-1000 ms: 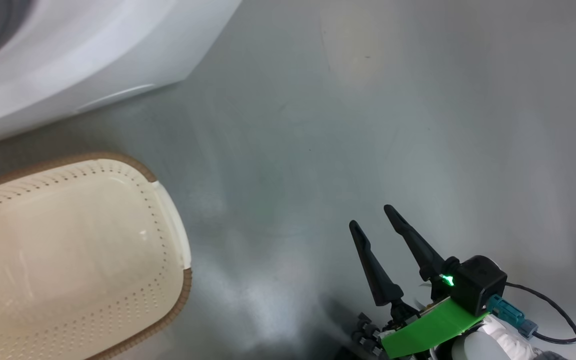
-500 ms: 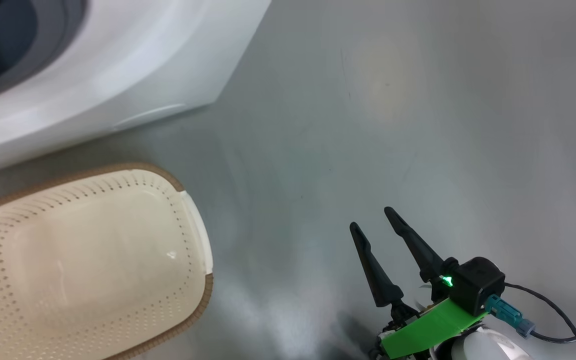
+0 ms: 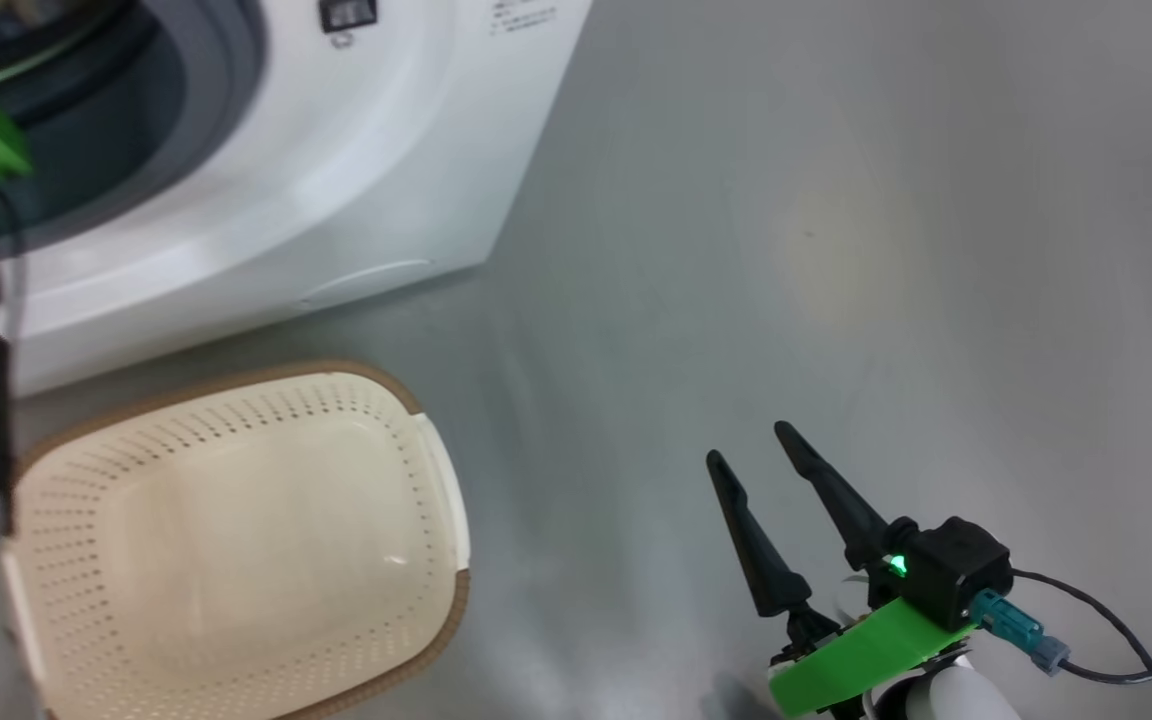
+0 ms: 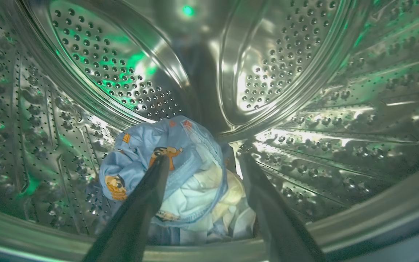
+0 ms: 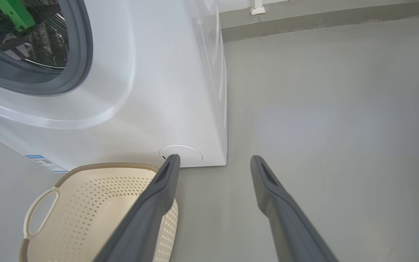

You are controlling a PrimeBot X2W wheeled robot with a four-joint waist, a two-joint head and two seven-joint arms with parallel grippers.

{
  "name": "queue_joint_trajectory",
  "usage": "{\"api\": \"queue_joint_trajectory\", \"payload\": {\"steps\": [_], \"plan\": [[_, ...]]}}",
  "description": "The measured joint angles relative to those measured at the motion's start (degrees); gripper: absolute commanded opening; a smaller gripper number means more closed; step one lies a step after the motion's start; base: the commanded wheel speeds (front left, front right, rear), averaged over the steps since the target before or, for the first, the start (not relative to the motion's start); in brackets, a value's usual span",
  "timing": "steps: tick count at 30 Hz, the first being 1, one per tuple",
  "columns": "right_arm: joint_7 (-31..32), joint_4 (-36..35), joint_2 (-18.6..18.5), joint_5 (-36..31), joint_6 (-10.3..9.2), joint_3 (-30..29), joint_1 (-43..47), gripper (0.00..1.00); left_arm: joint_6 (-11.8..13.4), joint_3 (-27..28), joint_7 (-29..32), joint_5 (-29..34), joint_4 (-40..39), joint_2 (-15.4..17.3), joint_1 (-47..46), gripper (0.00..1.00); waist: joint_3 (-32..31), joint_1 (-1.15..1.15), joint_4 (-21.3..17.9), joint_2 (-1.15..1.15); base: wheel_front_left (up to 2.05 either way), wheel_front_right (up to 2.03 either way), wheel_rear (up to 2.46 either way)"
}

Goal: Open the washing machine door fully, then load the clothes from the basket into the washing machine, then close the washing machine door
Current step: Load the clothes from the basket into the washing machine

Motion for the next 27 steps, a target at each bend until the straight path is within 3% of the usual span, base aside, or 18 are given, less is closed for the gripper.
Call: {"api": "queue_joint_trajectory", "payload": {"steps": [17,24,27], "plan": [[0.0,1.0,-0.3,-1.7,0.00,-5.9,0.3,1.00,-5.7,-1.6,0.0,-1.3,-10.3,-9.8,21.5,1.00,-9.6,0.00,8.4,0.00,0.00,0.00,0.00],[0.0,1.0,-0.3,-1.7,0.00,-7.4,2.6,1.00,-5.5,-2.6,0.0,-2.3,-17.3,-11.8,33.2,1.00,-14.6,0.00,11.2,0.00,0.00,0.00,0.00],[0.0,1.1,-0.3,-1.7,0.00,-8.3,5.2,1.00,-4.3,-4.3,0.0,-3.9,-21.0,-12.0,40.9,1.00,-17.7,0.00,12.3,0.00,0.00,0.00,0.00]]}}
